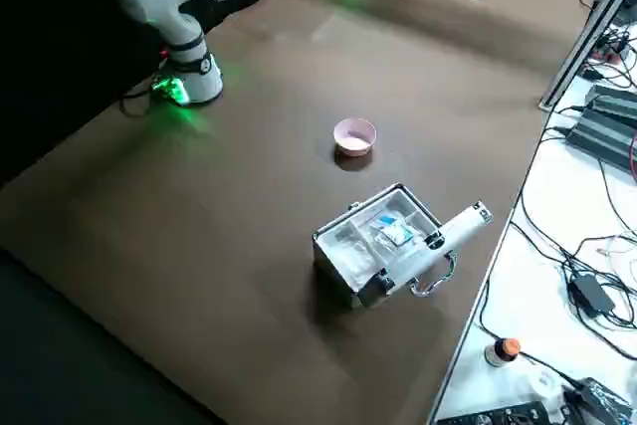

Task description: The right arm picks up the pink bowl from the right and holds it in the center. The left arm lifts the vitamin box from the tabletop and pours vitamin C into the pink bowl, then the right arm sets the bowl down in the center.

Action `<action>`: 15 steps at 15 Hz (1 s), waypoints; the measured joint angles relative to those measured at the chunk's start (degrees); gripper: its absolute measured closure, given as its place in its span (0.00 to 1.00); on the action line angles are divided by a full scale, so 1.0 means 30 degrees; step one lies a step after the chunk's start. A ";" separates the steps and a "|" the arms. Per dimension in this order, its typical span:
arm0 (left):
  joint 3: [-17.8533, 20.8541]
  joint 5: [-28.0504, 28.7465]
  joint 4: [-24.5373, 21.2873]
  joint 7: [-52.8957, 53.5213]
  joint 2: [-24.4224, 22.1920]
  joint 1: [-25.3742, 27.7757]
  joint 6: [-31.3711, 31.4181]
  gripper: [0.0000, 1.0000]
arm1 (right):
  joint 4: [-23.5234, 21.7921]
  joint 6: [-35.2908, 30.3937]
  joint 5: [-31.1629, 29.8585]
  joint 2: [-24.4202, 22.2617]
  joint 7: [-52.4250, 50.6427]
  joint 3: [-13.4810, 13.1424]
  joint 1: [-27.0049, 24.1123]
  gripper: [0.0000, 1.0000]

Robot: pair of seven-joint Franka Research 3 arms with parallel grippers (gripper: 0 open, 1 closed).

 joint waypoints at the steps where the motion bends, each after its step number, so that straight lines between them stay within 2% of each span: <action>1: 0.0001 0.0000 0.0041 0.0000 0.0000 0.0003 -0.0071 0.00 | 0.0000 0.0000 -0.0002 0.0000 0.0000 0.0002 0.0000 0.02; 6: 0.0032 -0.0292 0.0058 0.0000 0.0088 0.0047 -0.0122 0.00 | -0.0001 0.0007 -0.0023 0.0000 0.0000 0.0027 0.0134 0.01; 11: 0.0111 -0.1632 0.0204 0.0001 0.1341 0.0127 0.0348 0.00 | -0.0017 0.0005 -0.0039 0.0001 0.0002 0.0032 0.0406 0.01; 12: 0.0171 -0.2189 0.0246 0.0113 0.1558 0.0466 0.0370 0.00 | -0.0031 0.0005 -0.0039 0.0006 0.0002 0.0037 0.0495 0.02; 13: 0.0234 -0.3518 0.0301 0.1868 0.1887 0.1807 0.0375 0.00 | -0.0092 0.0000 -0.0040 0.0073 0.0004 0.0048 0.0668 0.01; 15: 0.0319 -0.4654 0.0323 0.4496 0.2239 0.3274 0.0373 0.00 | -0.0287 -0.0121 -0.0037 0.0428 0.0030 0.0054 0.0721 0.01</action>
